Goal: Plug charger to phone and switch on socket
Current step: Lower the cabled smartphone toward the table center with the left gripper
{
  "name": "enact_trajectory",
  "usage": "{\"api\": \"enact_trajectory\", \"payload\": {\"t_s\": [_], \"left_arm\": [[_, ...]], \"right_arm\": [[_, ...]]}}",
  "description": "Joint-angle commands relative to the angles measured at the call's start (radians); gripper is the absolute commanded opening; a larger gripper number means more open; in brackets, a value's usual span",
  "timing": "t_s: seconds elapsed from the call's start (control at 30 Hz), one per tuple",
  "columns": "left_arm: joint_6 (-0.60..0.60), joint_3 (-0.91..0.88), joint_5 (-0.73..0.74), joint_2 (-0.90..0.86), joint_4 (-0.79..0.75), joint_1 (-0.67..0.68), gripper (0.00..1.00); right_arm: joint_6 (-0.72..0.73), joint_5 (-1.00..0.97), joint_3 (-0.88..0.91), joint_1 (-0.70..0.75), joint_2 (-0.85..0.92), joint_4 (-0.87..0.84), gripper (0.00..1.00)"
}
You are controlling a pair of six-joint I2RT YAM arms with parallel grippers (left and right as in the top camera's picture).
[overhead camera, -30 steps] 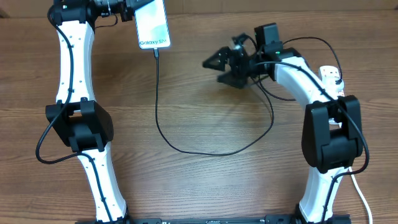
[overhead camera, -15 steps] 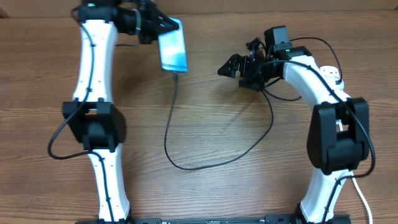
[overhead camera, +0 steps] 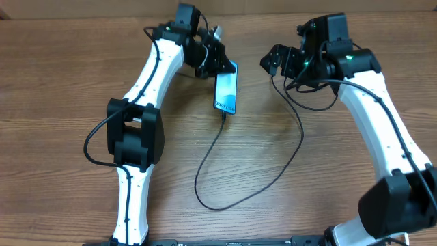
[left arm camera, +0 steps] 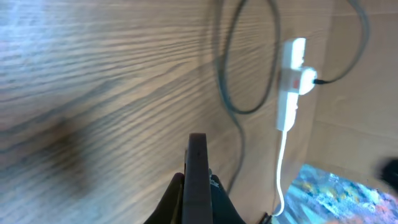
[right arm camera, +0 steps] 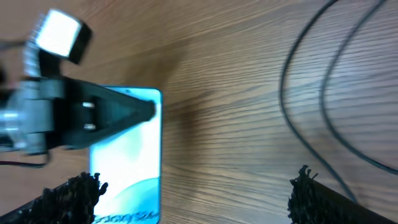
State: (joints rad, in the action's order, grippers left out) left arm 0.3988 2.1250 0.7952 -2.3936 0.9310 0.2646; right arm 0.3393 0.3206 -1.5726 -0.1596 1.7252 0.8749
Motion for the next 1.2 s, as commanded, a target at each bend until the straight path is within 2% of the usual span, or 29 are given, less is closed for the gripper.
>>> {"api": "enact_trajectory", "payload": {"t_s": [0.0,0.33,0.57,1.17], "left_arm": [[0.072,-0.086,0.022,0.042,-0.059,0.0,0.04],[0.193,-0.299,0.056,0.042,-0.29,0.006,0.04],[0.238,-0.357,0.055,0.042,-0.413,0.041,0.04],[0.246,-0.392,-0.056,0.042,-0.454,0.076,0.04]], "right_arm": [[-0.008,-0.082,-0.012,0.0,-0.05,0.014,1.0],[-0.027,-0.122,-0.012,0.0,-0.061,0.063,1.0],[-0.028,-0.122,-0.012,0.0,-0.061,0.079,1.0],[-0.035,-0.122,-0.011,0.0,-0.061,0.117,1.0]]}}
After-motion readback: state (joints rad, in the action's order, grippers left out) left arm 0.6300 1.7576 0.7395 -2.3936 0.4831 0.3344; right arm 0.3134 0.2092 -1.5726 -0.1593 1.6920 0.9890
